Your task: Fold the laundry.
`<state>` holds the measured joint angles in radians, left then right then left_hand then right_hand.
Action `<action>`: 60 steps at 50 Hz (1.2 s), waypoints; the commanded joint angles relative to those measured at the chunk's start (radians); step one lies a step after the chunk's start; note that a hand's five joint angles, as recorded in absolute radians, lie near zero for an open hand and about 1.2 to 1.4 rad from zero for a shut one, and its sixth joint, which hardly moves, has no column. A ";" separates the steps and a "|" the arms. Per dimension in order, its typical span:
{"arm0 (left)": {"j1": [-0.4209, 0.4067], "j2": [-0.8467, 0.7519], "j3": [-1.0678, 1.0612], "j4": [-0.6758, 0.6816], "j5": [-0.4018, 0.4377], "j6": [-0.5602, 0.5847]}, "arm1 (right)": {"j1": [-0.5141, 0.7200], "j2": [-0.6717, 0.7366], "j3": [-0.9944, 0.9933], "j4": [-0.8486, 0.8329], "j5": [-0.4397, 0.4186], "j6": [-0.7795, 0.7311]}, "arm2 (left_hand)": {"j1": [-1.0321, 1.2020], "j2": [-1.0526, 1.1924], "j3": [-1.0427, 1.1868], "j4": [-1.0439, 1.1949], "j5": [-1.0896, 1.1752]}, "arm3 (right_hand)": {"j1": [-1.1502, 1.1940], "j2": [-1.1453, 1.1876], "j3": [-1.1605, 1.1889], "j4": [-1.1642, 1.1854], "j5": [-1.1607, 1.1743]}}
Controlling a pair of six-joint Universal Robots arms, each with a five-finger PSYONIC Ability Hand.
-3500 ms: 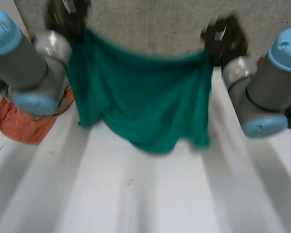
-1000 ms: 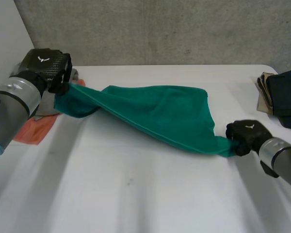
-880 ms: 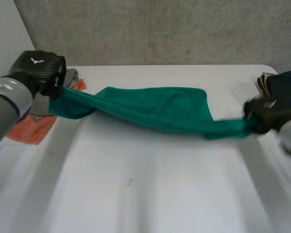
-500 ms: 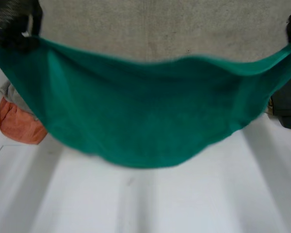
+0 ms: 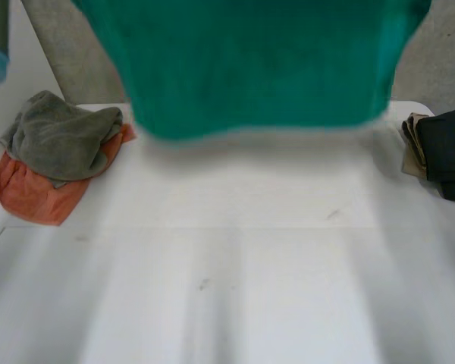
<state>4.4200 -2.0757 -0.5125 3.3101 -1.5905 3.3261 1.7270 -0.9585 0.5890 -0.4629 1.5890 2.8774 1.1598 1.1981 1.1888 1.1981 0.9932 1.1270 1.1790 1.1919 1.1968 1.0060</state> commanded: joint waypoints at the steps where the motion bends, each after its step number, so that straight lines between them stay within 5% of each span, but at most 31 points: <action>1: -0.004 0.085 -0.256 0.115 0.044 -0.062 | -0.003 -0.075 0.188 -0.089 -0.067 0.059 | 0.236 0.198 0.207 0.198 0.229 | 0.269 0.217 0.204 0.199 0.216; 11: 0.012 0.036 -0.503 0.109 0.061 -0.010 | -0.004 -0.049 0.376 0.001 -0.124 0.034 | 0.236 0.198 0.207 0.198 0.229 | 0.269 0.217 0.204 0.199 0.216; 26: 0.033 -0.006 -0.922 0.062 0.216 0.311 | -0.060 -0.008 0.758 0.315 -0.210 -0.220 | 0.236 0.198 0.207 0.198 0.229 | 0.269 0.217 0.204 0.199 0.216; 33: 0.071 0.163 -1.100 -0.186 0.264 0.528 | -0.130 -0.215 0.939 0.593 -0.207 -0.509 | 0.236 0.198 0.207 0.198 0.229 | 0.269 0.217 0.204 0.199 0.216; 42: 0.079 0.278 -1.175 -0.732 0.244 0.757 | -0.196 -0.339 1.060 0.840 -0.213 -0.878 | 0.236 0.198 0.207 0.198 0.229 | 0.269 0.217 0.204 0.199 0.216; 51: 0.004 0.192 -0.973 -0.658 0.213 0.672 | -0.132 -0.243 0.948 0.704 -0.208 -0.682 | 0.236 0.198 0.207 0.198 0.229 | 0.269 0.217 0.204 0.199 0.216; 60: -0.090 -0.070 -0.606 -0.385 0.100 0.533 | -0.070 -0.076 0.764 0.459 -0.159 -0.478 | 0.236 0.198 0.207 0.198 0.229 | 0.269 0.217 0.204 0.199 0.216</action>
<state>4.3786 -1.9822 -1.3328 2.7524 -1.4193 3.9221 1.6224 -1.1325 1.4628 0.1363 1.3909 2.2900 1.1598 1.1981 1.1888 1.1981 0.9932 1.1326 1.1790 1.1920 1.1970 1.0208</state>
